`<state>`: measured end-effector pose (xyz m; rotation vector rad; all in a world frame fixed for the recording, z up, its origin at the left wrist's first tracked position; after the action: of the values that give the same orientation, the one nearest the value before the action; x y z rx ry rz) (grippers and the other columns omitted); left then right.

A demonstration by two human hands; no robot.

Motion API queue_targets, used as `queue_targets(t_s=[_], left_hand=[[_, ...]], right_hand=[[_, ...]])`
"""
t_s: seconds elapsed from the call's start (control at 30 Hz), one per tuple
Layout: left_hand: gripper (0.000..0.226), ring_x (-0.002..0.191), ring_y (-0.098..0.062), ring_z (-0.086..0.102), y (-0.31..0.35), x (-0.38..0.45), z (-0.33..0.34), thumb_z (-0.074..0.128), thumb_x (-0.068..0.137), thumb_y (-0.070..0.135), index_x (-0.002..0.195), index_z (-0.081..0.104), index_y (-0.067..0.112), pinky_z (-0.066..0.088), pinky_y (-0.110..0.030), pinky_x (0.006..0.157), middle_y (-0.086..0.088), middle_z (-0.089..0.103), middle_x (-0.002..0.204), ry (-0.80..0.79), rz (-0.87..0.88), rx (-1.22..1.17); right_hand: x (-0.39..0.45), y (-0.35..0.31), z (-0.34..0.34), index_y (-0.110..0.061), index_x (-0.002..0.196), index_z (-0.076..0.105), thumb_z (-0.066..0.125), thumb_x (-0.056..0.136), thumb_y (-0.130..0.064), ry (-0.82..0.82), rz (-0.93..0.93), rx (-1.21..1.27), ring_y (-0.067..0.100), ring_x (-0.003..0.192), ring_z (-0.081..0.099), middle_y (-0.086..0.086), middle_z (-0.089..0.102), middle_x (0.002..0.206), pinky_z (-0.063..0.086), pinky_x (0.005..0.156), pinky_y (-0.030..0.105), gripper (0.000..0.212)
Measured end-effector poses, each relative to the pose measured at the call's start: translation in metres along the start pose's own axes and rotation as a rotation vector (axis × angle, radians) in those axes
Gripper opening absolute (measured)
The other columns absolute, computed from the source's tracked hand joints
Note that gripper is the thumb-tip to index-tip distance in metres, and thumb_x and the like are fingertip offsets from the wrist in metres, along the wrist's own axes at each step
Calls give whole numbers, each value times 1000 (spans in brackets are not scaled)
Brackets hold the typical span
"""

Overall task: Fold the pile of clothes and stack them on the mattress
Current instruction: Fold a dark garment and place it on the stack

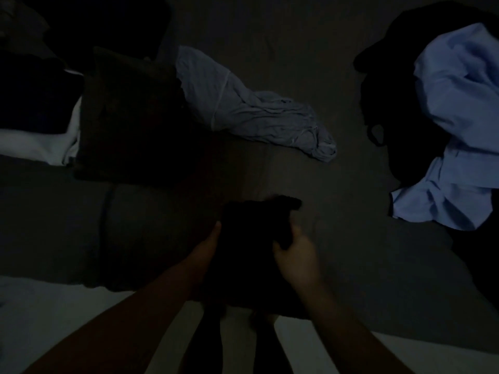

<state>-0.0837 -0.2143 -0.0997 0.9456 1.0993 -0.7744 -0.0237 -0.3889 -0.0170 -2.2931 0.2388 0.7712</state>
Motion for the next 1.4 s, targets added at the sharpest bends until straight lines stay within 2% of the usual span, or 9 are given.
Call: queue_targets(t_s=[0.17, 0.23, 0.37, 0.5, 0.67, 0.8, 1.03, 1.23, 1.4], left_hand=[[56, 102, -22, 57, 7, -5, 1, 34, 93, 54, 121, 56, 11, 41, -35, 97, -12, 61, 117, 33, 109, -305], [52, 93, -23, 61, 7, -6, 0, 45, 89, 55, 107, 63, 10, 46, -36, 93, -13, 66, 104, 5, 99, -253], [52, 102, -22, 62, 6, 1, 3, 78, 71, 33, 113, 61, 9, 48, -34, 93, -6, 65, 110, 58, 94, 31], [43, 112, -28, 58, 5, 8, 12, 71, 82, 17, 120, 59, 3, 45, -29, 92, -11, 61, 121, 181, 156, 187], [38, 107, -25, 61, 15, -27, 11, 64, 88, 15, 123, 57, 4, 50, -26, 85, -12, 61, 122, 67, 192, 66], [31, 89, -13, 64, 41, -77, -14, 61, 89, 15, 119, 59, 7, 53, -18, 70, -11, 64, 115, 33, 328, -64], [56, 111, -19, 54, 130, -154, -114, 60, 89, 25, 139, 37, 28, 44, -35, 97, 1, 50, 131, 183, 536, -269], [37, 110, -18, 58, 210, -147, -223, 52, 94, 16, 129, 45, 28, 45, -40, 99, 1, 59, 120, 269, 796, -576], [52, 113, -20, 57, 256, -74, -323, 61, 90, 26, 138, 43, 20, 50, -38, 94, -2, 57, 128, 319, 725, -668]], right_hand=[[-7, -34, 64, -19, 148, 23, 64, 88, -17, -496, -111, 157, 10, 132, 37, -7, 38, 140, 28, 103, 12, 73], [-7, -24, 69, -15, 142, 37, 63, 88, -16, -404, -111, 122, 14, 128, 45, -2, 47, 138, 31, 99, 11, 60], [4, 17, 45, -6, 128, 51, 65, 86, -20, 141, 72, 5, 28, 118, 52, 13, 55, 126, 39, 97, 28, 47], [17, 32, 43, -11, 105, 57, 63, 89, -21, -138, 298, 280, 28, 108, 59, 6, 62, 104, 43, 76, 19, 20], [12, 8, 39, -17, 117, 57, 58, 92, -22, -284, 379, 475, 20, 90, 59, 8, 61, 109, 46, 74, 30, 25], [1, -53, 28, -23, 116, 54, 56, 93, -17, -218, 150, 470, 21, 102, 60, 4, 62, 114, 47, 94, 39, 24], [16, -231, 55, -26, 120, 54, 54, 95, -14, -392, -427, 308, -24, 88, 53, -28, 57, 104, 37, 76, -4, 28], [81, -394, 151, -18, 129, 54, 63, 89, -18, -380, -691, 113, -4, 103, 53, -11, 58, 114, 35, 80, -5, 40], [149, -487, 228, -16, 136, 48, 65, 88, -32, -399, -741, -195, 15, 121, 52, 1, 55, 132, 39, 99, 18, 53]])
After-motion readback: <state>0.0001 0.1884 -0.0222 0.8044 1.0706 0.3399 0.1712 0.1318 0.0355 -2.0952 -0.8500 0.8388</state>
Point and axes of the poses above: each hand's wrist, its own x-axis towards the middle knuckle, its own z-axis out of the palm, y = z × x, the point moved 2 cm from there along x, towards the middle knuckle
